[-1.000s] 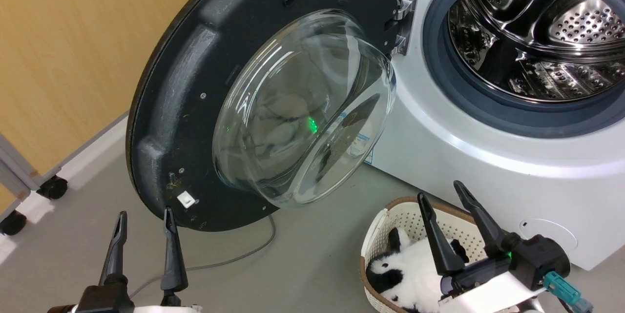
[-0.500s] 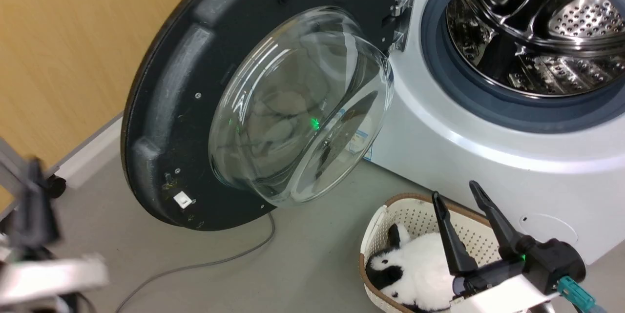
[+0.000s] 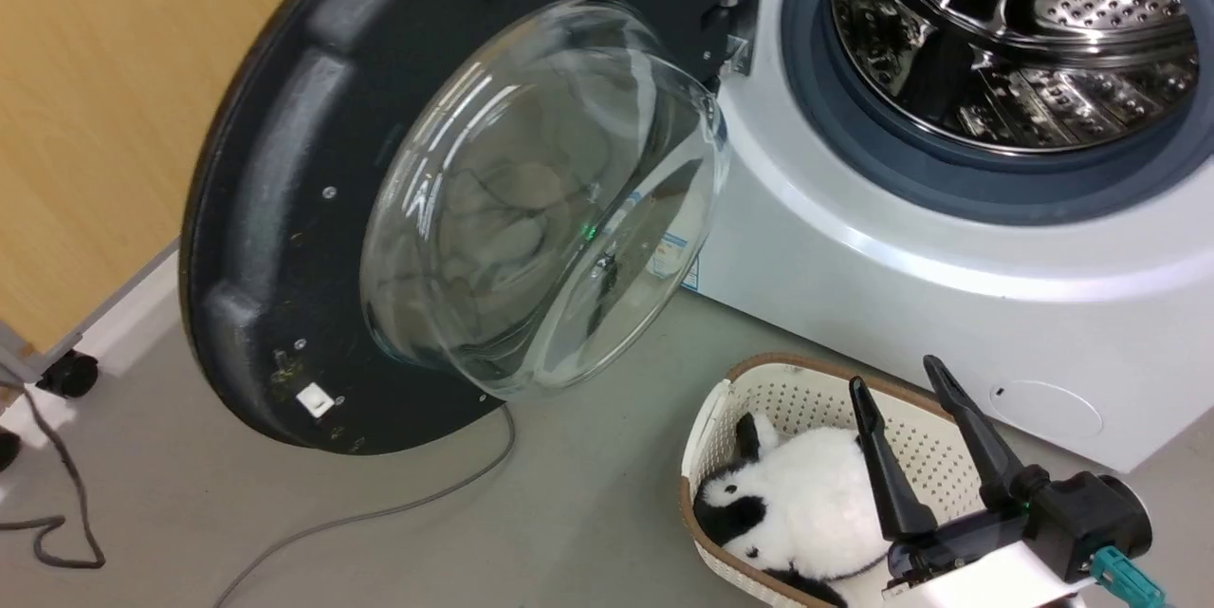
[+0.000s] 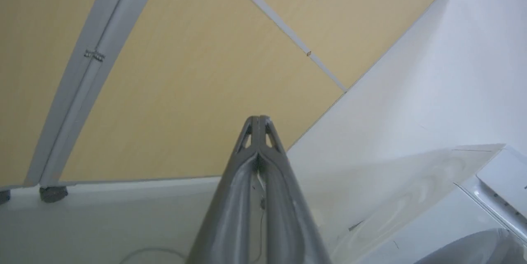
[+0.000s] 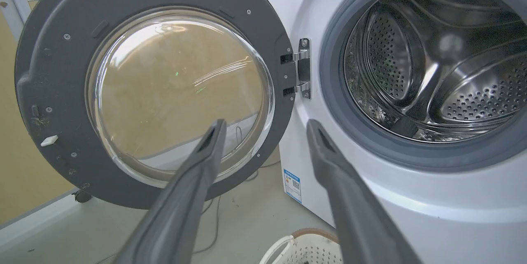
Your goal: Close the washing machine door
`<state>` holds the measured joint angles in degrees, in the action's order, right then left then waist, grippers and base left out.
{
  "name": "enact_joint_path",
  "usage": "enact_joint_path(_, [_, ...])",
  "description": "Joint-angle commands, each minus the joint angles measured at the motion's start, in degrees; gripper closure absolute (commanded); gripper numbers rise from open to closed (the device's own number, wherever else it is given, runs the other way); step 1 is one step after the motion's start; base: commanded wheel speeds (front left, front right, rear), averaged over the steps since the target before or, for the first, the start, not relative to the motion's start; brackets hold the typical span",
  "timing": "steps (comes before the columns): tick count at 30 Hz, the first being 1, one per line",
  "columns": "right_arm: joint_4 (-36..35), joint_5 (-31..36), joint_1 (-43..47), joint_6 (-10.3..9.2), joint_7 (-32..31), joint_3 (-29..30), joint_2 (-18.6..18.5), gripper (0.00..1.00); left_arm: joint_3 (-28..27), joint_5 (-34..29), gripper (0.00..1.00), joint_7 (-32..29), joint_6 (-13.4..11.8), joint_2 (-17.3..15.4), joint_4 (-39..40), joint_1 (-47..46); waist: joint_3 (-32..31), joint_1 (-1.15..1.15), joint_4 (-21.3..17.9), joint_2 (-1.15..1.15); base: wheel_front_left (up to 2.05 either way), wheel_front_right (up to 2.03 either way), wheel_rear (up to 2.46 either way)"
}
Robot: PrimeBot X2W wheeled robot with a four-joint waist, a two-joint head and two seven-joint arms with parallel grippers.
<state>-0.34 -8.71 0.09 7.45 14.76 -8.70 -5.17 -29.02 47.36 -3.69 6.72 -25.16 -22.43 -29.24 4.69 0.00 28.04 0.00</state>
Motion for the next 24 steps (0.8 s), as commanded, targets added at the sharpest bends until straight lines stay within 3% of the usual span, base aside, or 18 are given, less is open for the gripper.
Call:
enact_joint_path(1, [-0.15, 0.1, 0.02, 0.03, 0.24, -0.32, -0.21, 0.0, -1.49, 4.11, 1.0, -4.39, -0.27, 0.14, -4.44, -1.77, 0.26, 0.0, -0.46, 0.0, 0.0, 0.0, 0.0])
enact_joint_path(2, [-0.15, 0.1, 0.02, 0.03, 0.24, -0.32, -0.21, 0.0, -1.49, 4.11, 1.0, -4.39, -0.27, 0.14, -4.44, -1.77, 0.26, 0.0, -0.46, 0.0, 0.0, 0.0, 0.0])
enact_joint_path(3, [-0.06, 0.08, -0.09, 0.03, 0.24, -0.41, -0.22, 0.0, -2.76, 8.82, 1.0, -9.89, -1.52, 1.11, -9.13, -3.26, 0.37, 0.0, -0.7, 0.0, 0.0, 0.0, 0.0])
enact_joint_path(4, [-0.06, 0.08, -0.09, 0.03, 0.24, -0.41, -0.22, 0.0, -2.76, 8.82, 1.0, -9.89, -1.52, 1.11, -9.13, -3.26, 0.37, 0.0, -0.7, 0.0, 0.0, 0.0, 0.0])
enact_joint_path(8, [-0.15, 0.14, -0.48, 0.03, 0.24, -0.21, -0.24, 0.0, -4.56, 16.68, 1.0, -20.56, -3.92, 3.36, -15.43, -4.77, 0.66, 0.0, -1.0, 0.0, 0.0, 0.0, 0.0])
enact_joint_path(11, [-0.19, 0.17, -0.69, 0.03, 0.24, -0.16, -0.3, 0.0, -3.92, 19.46, 1.0, -26.93, -4.11, 4.83, -17.34, -4.21, 0.66, 0.0, -1.1, 0.0, 0.0, 0.0, 0.0])
enact_joint_path(20, [-0.02, 0.16, -0.82, 0.03, 0.24, 0.06, 0.08, 0.0, -0.4, 25.44, 1.0, -43.69, -2.16, 9.41, -12.59, 0.76, 0.27, 0.0, -1.19, 0.0, 0.0, 0.0, 0.0])
enact_joint_path(24, [0.23, -0.07, -0.88, 0.03, 0.24, 0.01, 0.49, 0.0, 0.03, 28.64, 1.0, -49.66, -2.78, 11.3, -7.79, 3.08, -0.29, 0.0, -1.47, 0.0, 0.0, 0.0, 0.0])
